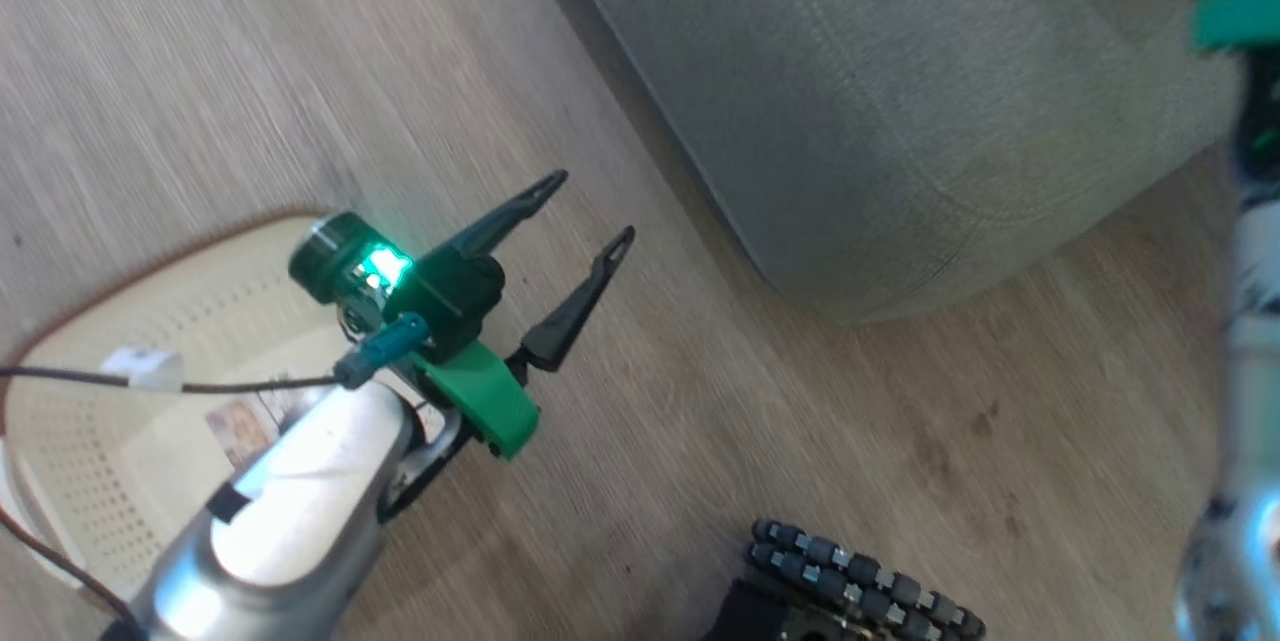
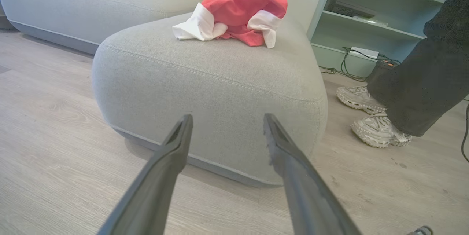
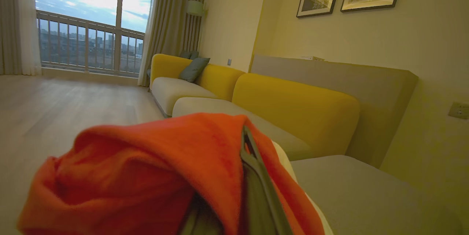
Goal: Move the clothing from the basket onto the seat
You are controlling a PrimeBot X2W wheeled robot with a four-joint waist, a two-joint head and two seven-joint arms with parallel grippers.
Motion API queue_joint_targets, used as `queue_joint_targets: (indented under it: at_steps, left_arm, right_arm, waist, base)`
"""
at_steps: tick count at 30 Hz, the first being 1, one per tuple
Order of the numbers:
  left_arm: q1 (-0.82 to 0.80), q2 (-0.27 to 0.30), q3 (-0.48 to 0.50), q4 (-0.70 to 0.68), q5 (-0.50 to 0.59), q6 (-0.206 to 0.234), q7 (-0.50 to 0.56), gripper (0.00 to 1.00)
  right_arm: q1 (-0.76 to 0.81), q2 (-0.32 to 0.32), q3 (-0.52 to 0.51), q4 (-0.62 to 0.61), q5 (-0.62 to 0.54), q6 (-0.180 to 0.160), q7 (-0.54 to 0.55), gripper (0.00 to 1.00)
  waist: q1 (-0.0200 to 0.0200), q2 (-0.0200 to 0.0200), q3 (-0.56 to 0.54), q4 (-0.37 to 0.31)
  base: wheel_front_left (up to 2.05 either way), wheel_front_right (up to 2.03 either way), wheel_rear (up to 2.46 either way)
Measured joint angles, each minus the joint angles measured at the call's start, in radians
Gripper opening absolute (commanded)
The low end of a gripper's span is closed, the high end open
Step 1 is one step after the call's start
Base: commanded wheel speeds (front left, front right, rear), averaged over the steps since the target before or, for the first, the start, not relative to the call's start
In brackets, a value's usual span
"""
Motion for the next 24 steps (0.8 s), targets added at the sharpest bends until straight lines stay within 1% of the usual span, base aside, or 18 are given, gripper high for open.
queue_joint_targets:
  at_steps: [5,10,12,15,18,24]
  left_arm:
    - [-0.042,0.039,-0.023,-0.002,0.0,0.0,0.0,1.0]
    - [-0.064,0.064,-0.027,-0.02,0.0,0.0,0.005,1.0]
    - [-0.067,0.076,-0.027,-0.029,0.0,0.0,0.006,1.0]
    - [-0.075,0.092,-0.029,-0.045,0.006,0.0,0.017,1.0]
    - [-0.091,0.106,-0.029,-0.06,0.014,0.0,0.024,1.0]
    - [-0.091,0.126,-0.027,-0.079,0.014,0.01,0.023,1.0]
  right_arm:
    - [-0.128,-0.051,-0.075,0.063,-0.043,0.0,0.0,0.0]
    - [-0.209,-0.113,-0.131,0.157,-0.096,0.0,0.0,0.0]
    - [-0.237,-0.141,-0.173,0.191,-0.128,0.0,0.0,0.0]
    - [-0.293,-0.181,-0.269,0.234,-0.176,0.0,0.0,0.0]
    - [-0.348,-0.228,-0.341,0.298,-0.229,0.0,0.0,0.0]
    - [-0.434,-0.282,-0.435,0.375,-0.279,0.0,0.005,0.0]
  waist:
    - [0.0,0.0,0.072,0.01]
    - [0.0,0.0,0.139,0.028]
    - [0.0,0.0001,0.164,0.037]
    - [-0.0001,0.0001,0.198,0.053]
    - [-0.0001,0.0001,0.23,0.073]
    - [-0.0001,0.0001,0.285,0.113]
  base:
    - [0.0,0.0,0.0]
    - [0.0,0.0,0.0]
    - [0.0,0.0,0.0]
    - [0.0,0.0,0.0]
    - [0.0,0.0,0.0]
    - [0.0,0.0,0.0]
